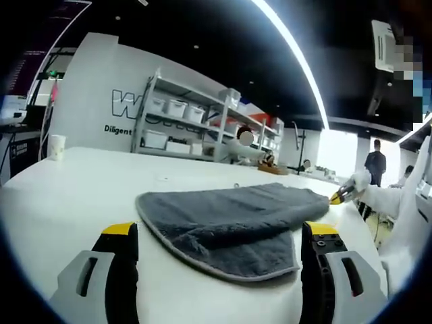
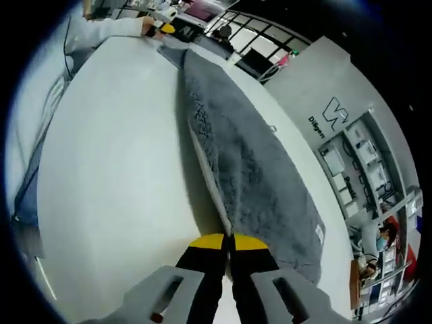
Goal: Open the folded towel by lifting each exposed corner and separating the folded layers until the towel lies flat within the target outline without major curled edges
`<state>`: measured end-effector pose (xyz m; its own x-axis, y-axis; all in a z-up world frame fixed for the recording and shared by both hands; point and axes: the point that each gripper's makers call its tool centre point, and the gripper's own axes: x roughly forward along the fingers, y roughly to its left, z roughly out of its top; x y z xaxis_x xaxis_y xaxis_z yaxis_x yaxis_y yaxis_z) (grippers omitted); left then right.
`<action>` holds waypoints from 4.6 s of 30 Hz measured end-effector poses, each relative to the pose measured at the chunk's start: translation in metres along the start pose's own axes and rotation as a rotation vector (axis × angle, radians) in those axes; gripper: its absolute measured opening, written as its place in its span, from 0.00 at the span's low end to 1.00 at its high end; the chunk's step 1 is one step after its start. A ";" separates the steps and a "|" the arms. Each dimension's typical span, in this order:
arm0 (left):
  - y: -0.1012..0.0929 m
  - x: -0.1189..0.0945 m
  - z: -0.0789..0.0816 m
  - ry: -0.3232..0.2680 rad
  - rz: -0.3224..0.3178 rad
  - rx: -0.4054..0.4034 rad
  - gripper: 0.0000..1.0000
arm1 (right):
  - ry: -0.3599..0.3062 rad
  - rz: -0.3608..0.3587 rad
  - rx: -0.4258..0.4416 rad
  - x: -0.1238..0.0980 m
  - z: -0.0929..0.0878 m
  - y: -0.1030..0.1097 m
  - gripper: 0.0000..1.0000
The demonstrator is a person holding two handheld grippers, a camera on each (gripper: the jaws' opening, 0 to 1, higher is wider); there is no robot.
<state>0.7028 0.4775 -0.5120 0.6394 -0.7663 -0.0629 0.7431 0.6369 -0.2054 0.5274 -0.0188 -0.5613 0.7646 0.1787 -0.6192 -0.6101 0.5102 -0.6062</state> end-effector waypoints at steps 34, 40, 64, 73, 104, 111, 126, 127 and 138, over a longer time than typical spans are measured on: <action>0.002 -0.003 -0.005 0.019 0.019 -0.001 0.99 | -0.341 -0.140 0.622 -0.052 -0.009 -0.047 0.59; 0.001 -0.001 -0.018 0.077 0.050 0.044 0.99 | -0.369 -0.163 0.680 -0.051 -0.016 -0.049 0.78; -0.054 -0.040 -0.041 0.055 0.414 0.059 0.70 | -0.434 -0.233 0.796 -0.064 -0.035 -0.044 0.99; -0.077 -0.025 -0.059 0.127 0.447 0.008 0.41 | -0.478 -0.190 0.799 -0.068 -0.027 -0.036 0.99; -0.050 -0.052 -0.054 0.072 0.430 -0.227 0.02 | -0.432 -0.220 0.781 -0.072 -0.025 -0.040 0.97; -0.055 -0.062 -0.058 0.087 0.410 -0.256 0.02 | -0.411 -0.231 0.791 -0.072 -0.023 -0.041 0.96; -0.064 -0.078 -0.063 0.110 0.373 -0.259 0.02 | -0.371 -0.244 0.813 -0.075 -0.022 -0.038 0.95; -0.064 -0.079 -0.062 0.108 0.371 -0.260 0.02 | -0.369 -0.243 0.814 -0.075 -0.021 -0.037 0.94; -0.054 -0.102 -0.044 0.081 0.418 -0.163 0.26 | -0.318 -0.264 0.826 -0.072 -0.034 -0.042 0.94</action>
<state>0.5884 0.5179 -0.5374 0.8557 -0.4542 -0.2480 0.3792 0.8764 -0.2968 0.4906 -0.0820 -0.5082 0.9536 0.1313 -0.2710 -0.1593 0.9836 -0.0840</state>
